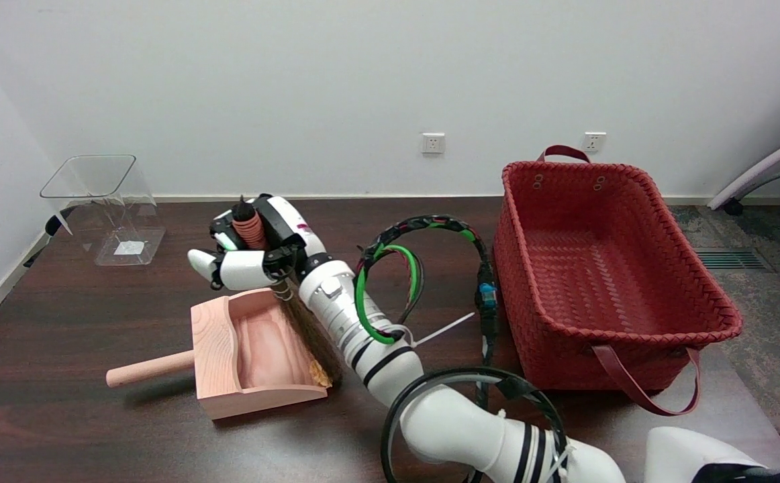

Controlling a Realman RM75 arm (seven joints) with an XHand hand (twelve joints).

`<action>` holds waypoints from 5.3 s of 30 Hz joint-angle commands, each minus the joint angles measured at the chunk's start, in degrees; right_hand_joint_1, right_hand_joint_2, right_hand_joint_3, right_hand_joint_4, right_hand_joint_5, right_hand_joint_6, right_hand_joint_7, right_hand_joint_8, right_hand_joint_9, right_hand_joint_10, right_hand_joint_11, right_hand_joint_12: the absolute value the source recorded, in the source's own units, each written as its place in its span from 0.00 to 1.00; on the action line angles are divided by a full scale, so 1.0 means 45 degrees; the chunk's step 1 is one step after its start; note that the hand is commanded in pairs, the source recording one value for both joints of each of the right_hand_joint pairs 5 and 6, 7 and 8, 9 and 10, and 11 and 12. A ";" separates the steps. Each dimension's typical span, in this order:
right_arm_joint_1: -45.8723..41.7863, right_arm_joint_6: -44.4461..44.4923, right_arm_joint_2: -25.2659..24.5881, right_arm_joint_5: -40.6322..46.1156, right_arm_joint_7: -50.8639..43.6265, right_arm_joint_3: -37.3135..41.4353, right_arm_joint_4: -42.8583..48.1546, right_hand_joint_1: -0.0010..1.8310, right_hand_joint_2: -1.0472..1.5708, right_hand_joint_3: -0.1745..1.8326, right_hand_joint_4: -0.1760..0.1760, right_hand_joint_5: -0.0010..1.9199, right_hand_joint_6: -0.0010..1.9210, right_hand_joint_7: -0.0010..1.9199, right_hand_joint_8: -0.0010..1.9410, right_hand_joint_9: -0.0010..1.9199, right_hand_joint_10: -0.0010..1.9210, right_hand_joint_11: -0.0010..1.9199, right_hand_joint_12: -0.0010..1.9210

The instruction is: Sweep the paper balls into the dustpan.

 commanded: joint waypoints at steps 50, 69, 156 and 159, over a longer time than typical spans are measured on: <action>-0.3626 0.1119 0.1138 -0.2684 -0.4693 0.3358 -0.3538 0.77 0.83 0.36 0.50 1.00 1.00 1.00 0.99 1.00 1.00 1.00 1.00; -0.4576 0.5824 -0.1180 -0.1706 -0.7324 0.0095 -0.3498 0.75 0.85 0.36 0.50 1.00 1.00 1.00 0.99 1.00 1.00 1.00 1.00; 0.1914 0.5986 -0.3756 0.2363 0.0451 -0.2311 0.3762 0.75 0.79 0.38 0.50 1.00 1.00 1.00 0.99 1.00 1.00 1.00 1.00; 0.1914 0.5552 -0.3731 0.2668 0.0654 -0.2218 0.3652 0.75 0.79 0.39 0.50 1.00 1.00 1.00 0.99 1.00 1.00 1.00 1.00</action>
